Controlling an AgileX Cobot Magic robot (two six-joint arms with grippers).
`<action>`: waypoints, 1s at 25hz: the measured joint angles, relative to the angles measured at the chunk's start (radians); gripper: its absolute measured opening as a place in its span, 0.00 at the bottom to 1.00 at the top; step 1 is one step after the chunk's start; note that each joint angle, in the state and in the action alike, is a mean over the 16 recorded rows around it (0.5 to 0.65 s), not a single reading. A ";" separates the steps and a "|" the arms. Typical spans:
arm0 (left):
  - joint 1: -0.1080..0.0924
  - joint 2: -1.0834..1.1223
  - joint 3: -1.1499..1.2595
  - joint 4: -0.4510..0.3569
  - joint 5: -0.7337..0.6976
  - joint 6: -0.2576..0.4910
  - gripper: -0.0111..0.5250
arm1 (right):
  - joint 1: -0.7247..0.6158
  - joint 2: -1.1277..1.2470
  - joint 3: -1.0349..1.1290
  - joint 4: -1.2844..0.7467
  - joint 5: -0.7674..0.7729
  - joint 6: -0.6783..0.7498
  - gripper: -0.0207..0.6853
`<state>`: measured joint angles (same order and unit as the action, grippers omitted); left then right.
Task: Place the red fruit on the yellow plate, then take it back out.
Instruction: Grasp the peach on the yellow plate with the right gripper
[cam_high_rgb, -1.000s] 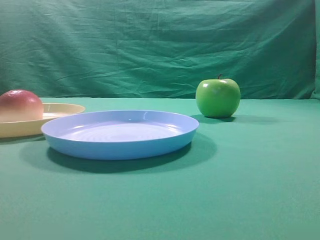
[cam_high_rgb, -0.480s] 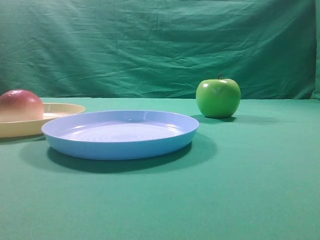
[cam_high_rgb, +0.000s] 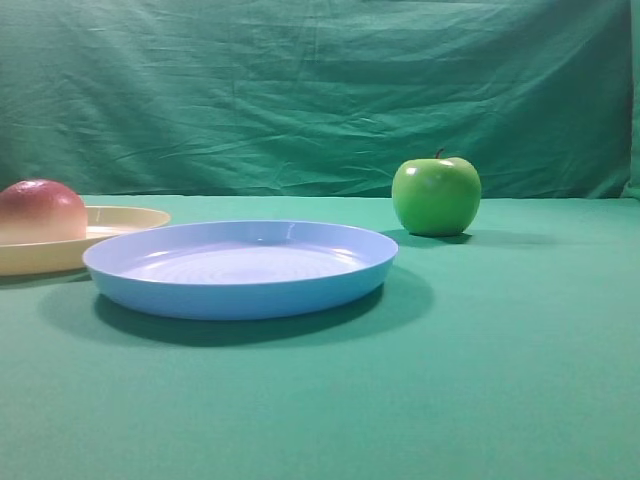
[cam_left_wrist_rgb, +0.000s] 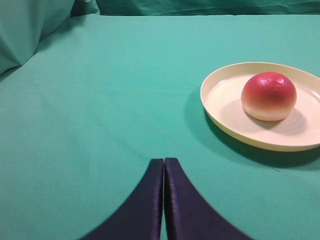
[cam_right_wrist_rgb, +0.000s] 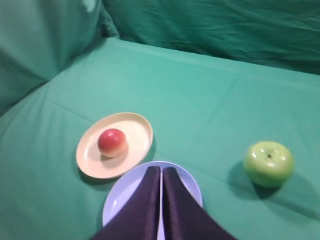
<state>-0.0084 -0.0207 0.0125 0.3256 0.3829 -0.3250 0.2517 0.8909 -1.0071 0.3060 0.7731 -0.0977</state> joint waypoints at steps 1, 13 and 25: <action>0.000 0.000 0.000 0.000 0.000 0.000 0.02 | -0.023 -0.016 0.020 -0.008 -0.006 0.009 0.03; 0.000 0.000 0.000 0.000 0.000 0.000 0.02 | -0.158 -0.353 0.410 -0.036 -0.221 -0.103 0.03; 0.000 0.000 0.000 0.000 0.000 0.000 0.02 | -0.161 -0.728 0.786 -0.056 -0.396 -0.210 0.03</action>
<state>-0.0084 -0.0207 0.0125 0.3256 0.3829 -0.3250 0.0909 0.1633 -0.2214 0.2505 0.3768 -0.3080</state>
